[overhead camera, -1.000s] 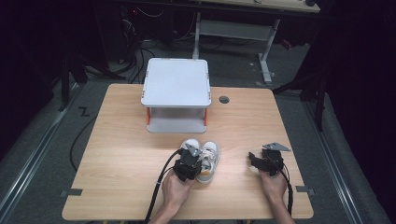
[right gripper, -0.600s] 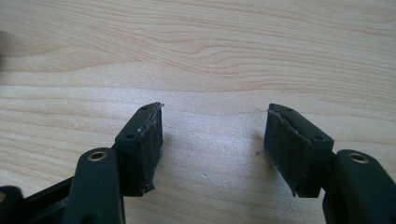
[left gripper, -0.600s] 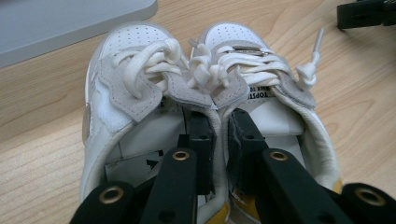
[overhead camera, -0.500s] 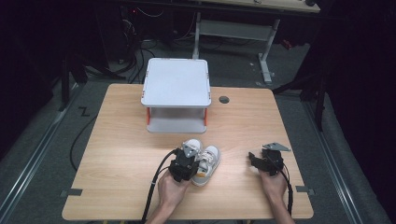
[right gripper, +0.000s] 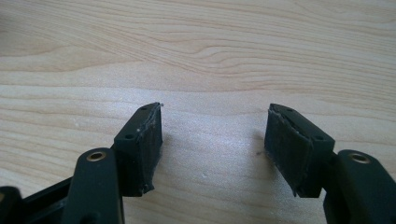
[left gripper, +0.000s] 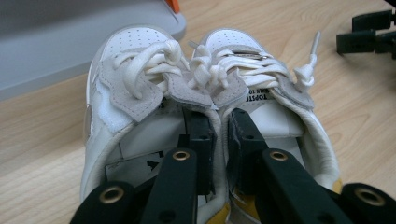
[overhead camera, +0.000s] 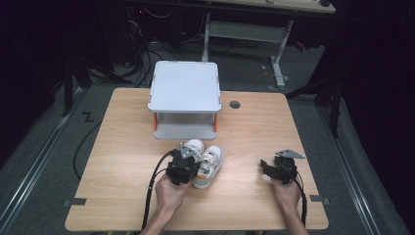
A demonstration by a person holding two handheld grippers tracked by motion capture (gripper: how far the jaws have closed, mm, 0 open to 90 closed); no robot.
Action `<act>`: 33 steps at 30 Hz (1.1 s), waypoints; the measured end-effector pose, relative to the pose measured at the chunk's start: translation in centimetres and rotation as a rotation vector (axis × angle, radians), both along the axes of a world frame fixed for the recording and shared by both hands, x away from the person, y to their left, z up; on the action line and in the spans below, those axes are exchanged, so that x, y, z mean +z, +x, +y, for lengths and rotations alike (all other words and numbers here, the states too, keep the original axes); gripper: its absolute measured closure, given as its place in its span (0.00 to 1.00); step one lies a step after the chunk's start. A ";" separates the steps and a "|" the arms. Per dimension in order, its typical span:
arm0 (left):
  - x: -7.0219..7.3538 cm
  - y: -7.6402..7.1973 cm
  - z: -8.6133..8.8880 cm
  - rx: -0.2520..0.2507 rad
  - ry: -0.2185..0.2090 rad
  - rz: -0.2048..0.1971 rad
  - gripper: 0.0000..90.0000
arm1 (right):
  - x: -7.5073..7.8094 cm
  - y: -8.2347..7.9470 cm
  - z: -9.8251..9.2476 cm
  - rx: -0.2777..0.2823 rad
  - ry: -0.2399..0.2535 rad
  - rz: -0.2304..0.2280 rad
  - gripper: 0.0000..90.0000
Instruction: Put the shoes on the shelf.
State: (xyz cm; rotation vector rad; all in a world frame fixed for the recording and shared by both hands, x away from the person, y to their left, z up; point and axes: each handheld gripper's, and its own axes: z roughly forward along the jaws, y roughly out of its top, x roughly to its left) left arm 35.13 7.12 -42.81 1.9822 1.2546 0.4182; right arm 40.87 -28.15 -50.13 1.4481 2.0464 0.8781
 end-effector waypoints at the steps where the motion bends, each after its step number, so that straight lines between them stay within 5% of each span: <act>1: 0.3 0.3 0.3 0.007 0.006 -0.005 0.90 | 0.0 0.0 0.0 0.002 -0.002 -0.002 0.41; 15: 1.4 3.0 1.6 0.046 0.022 -0.031 0.90 | 0.0 0.0 0.0 0.000 0.000 0.000 0.41; 33: -0.2 8.1 2.7 0.156 0.069 -0.068 0.90 | 0.0 -0.1 0.1 0.027 -0.002 -0.006 0.49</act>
